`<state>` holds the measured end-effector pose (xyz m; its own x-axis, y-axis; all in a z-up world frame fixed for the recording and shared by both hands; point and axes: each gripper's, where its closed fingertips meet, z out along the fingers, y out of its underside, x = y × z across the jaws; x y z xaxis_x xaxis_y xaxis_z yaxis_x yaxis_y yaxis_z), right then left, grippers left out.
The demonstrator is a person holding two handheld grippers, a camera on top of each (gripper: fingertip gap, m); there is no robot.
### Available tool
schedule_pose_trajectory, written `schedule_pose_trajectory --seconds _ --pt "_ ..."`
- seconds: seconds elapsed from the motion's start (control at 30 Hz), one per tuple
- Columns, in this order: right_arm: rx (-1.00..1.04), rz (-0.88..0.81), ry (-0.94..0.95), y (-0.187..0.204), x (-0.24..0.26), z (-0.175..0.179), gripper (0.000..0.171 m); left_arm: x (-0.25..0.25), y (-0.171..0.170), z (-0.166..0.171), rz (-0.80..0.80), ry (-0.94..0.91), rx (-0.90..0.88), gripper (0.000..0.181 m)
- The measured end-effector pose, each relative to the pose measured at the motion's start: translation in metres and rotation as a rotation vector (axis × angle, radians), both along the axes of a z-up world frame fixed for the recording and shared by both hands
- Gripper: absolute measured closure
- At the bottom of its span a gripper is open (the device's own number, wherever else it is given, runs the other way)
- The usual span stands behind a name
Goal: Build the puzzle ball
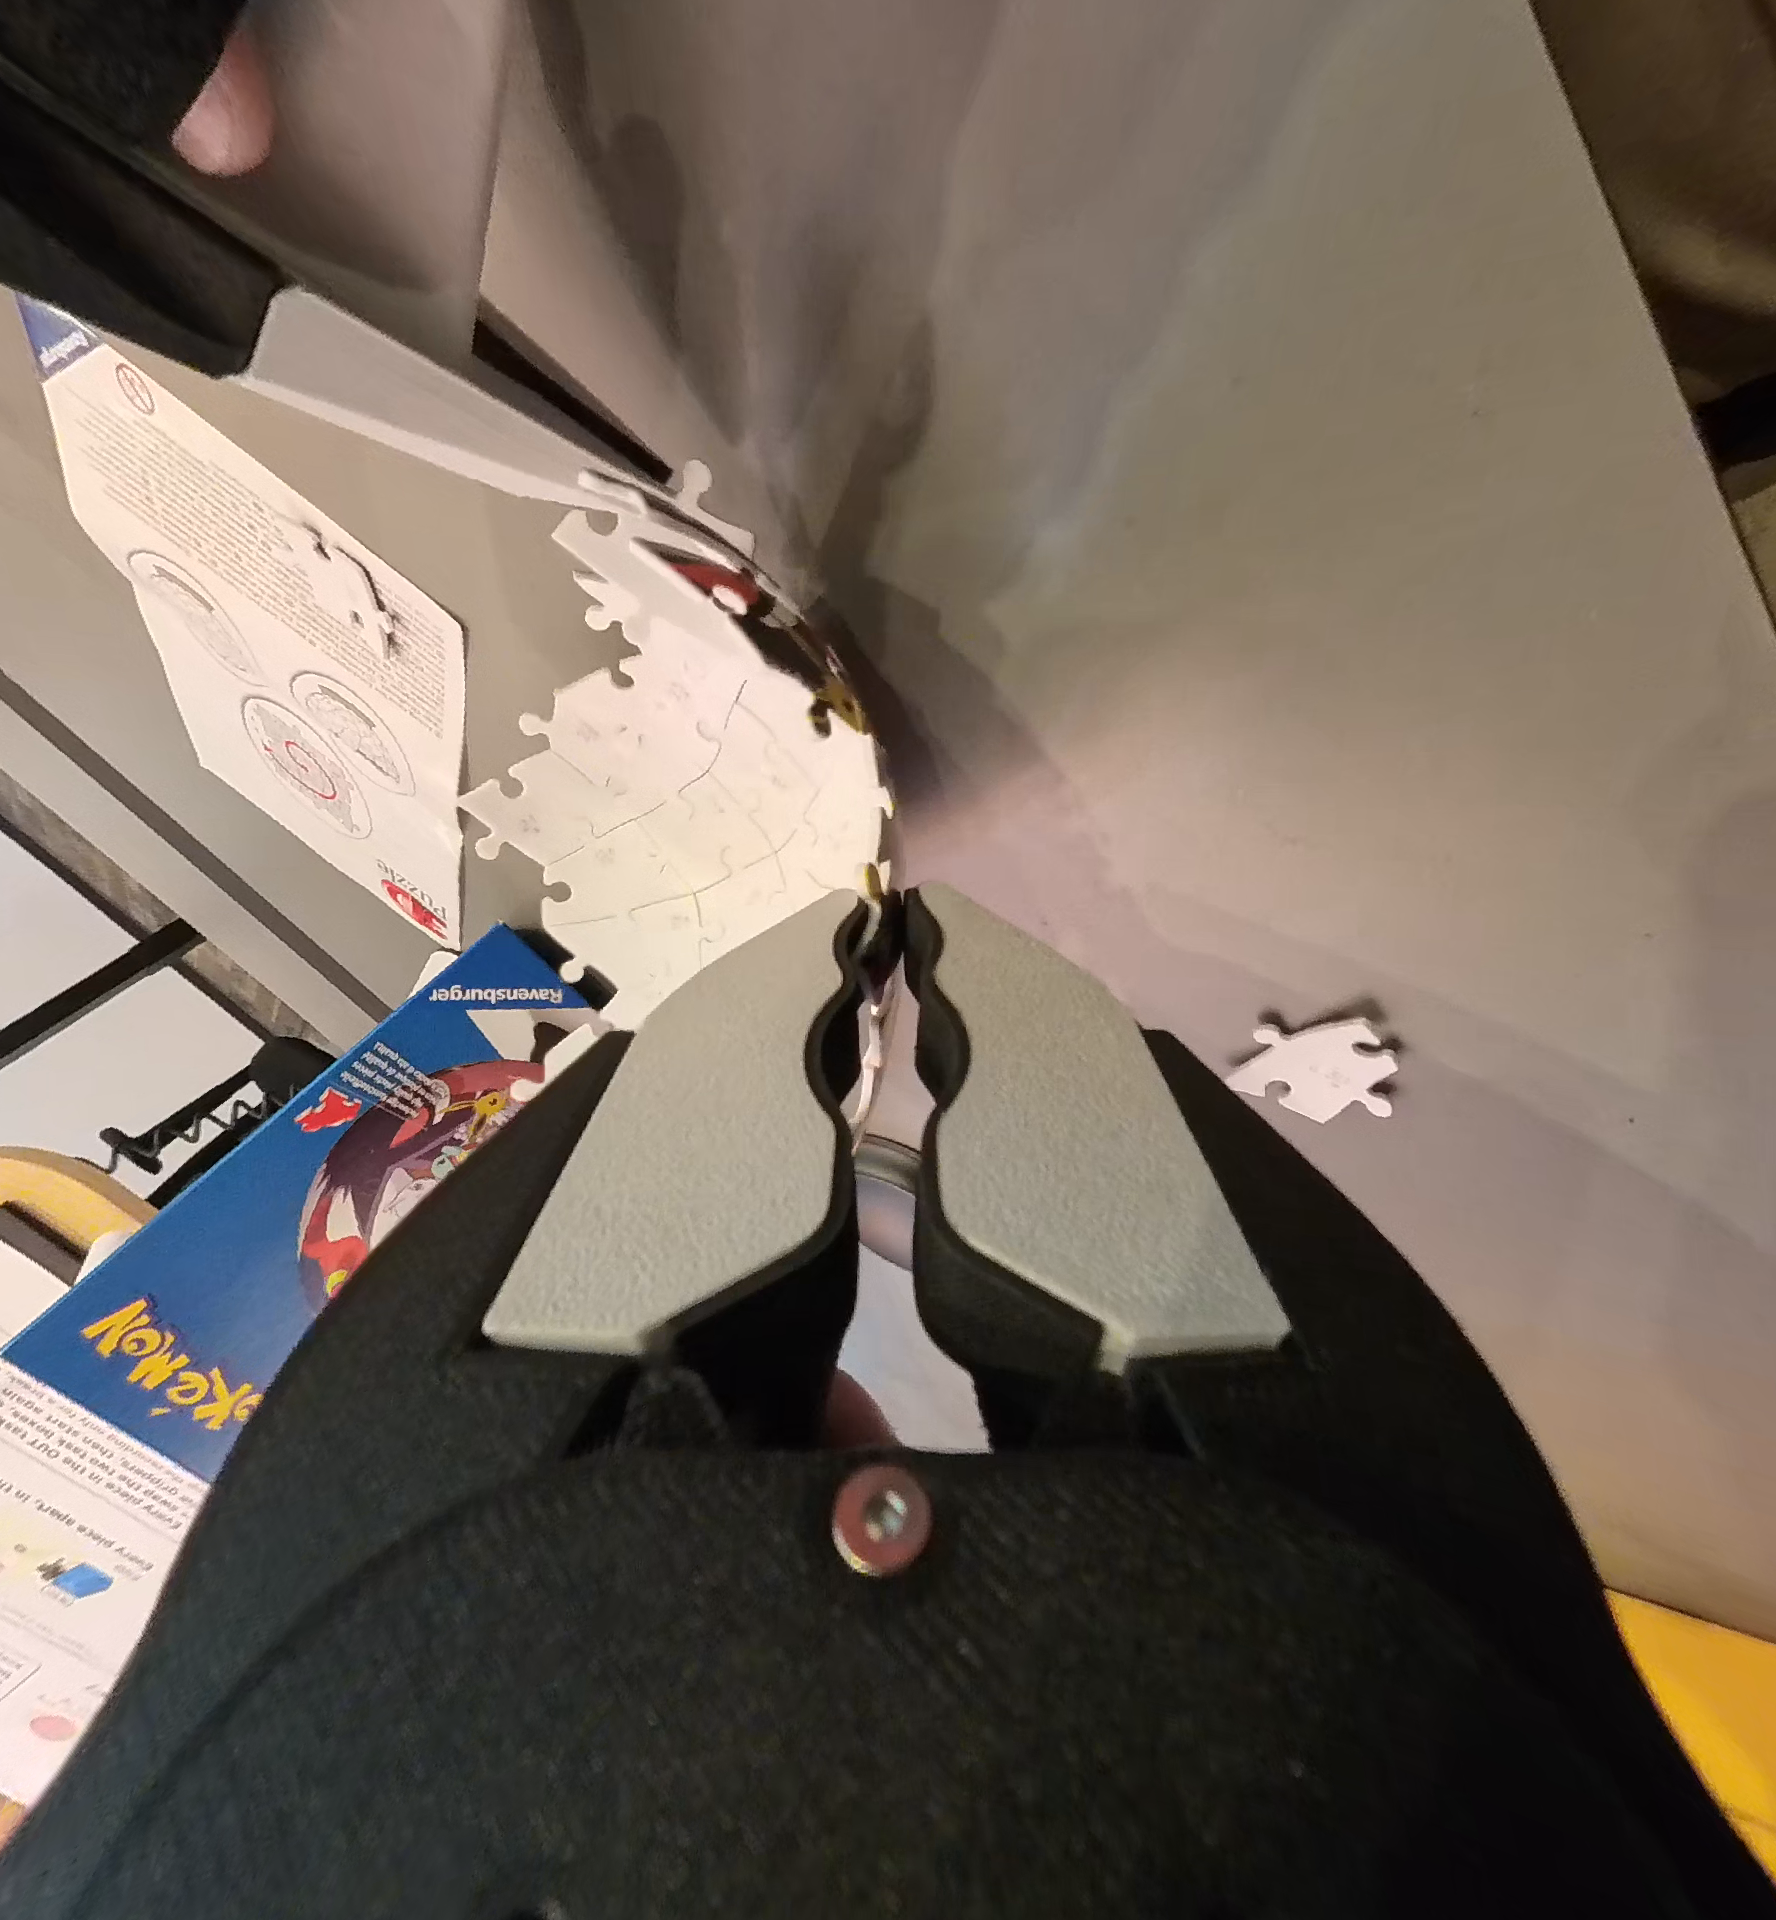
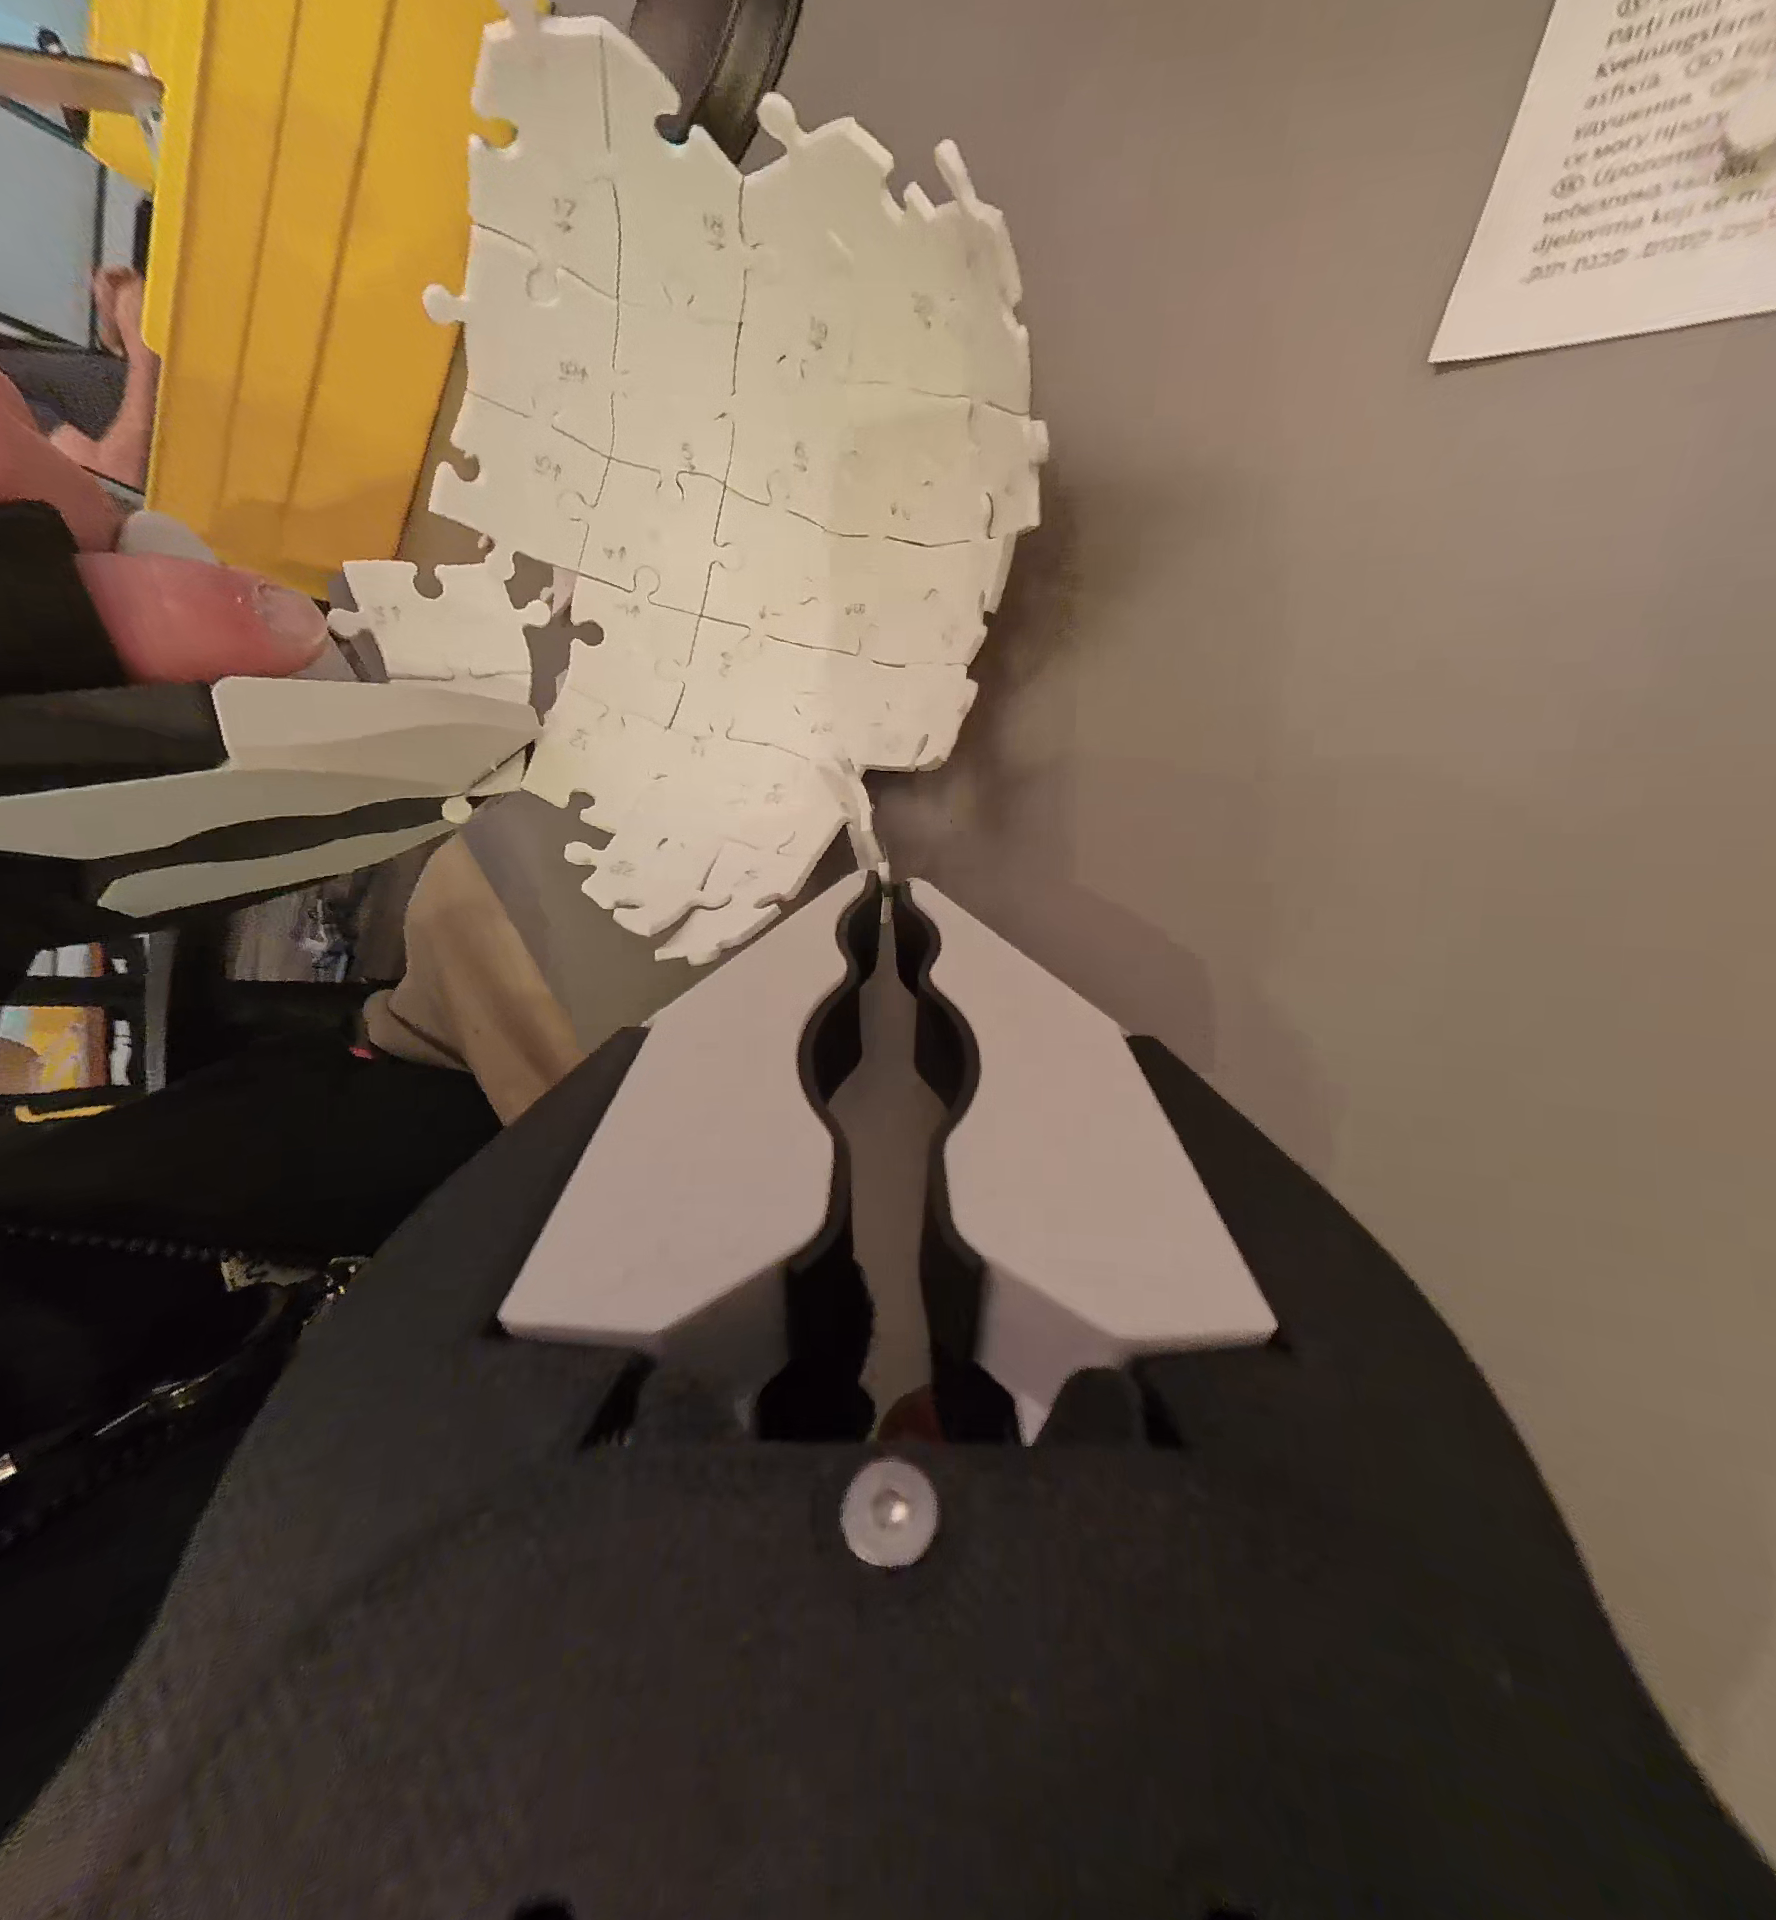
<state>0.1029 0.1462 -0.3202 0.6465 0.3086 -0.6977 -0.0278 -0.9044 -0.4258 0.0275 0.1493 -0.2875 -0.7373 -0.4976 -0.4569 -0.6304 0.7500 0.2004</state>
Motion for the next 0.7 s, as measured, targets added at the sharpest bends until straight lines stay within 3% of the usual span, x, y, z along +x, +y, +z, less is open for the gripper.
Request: schedule_pose_trajectory --seconds 0.03,0.13,0.33,0.5,0.7 --pt "-0.009 -0.008 0.008 0.0002 0.0002 -0.0003 0.171 0.0003 -0.0004 -0.0001 -0.002 0.000 0.000 0.177" --pt "-0.027 -0.023 0.013 0.0012 0.0013 -0.0010 0.157 0.0007 0.0001 -0.0007 -0.008 0.000 0.008 0.177" --pt "0.003 0.002 -0.028 0.0048 0.0043 0.0008 0.156 -0.0001 0.0027 -0.0009 -0.014 0.001 0.026 0.177" --pt "0.044 0.049 -0.103 0.0047 0.0046 -0.0041 0.171 -0.0025 0.0046 -0.0040 -0.012 0.003 0.030 0.177" --pt "0.081 0.105 -0.157 -0.0028 0.0015 -0.0009 0.144 -0.0081 0.0080 -0.0066 0.014 -0.001 0.023 0.177"
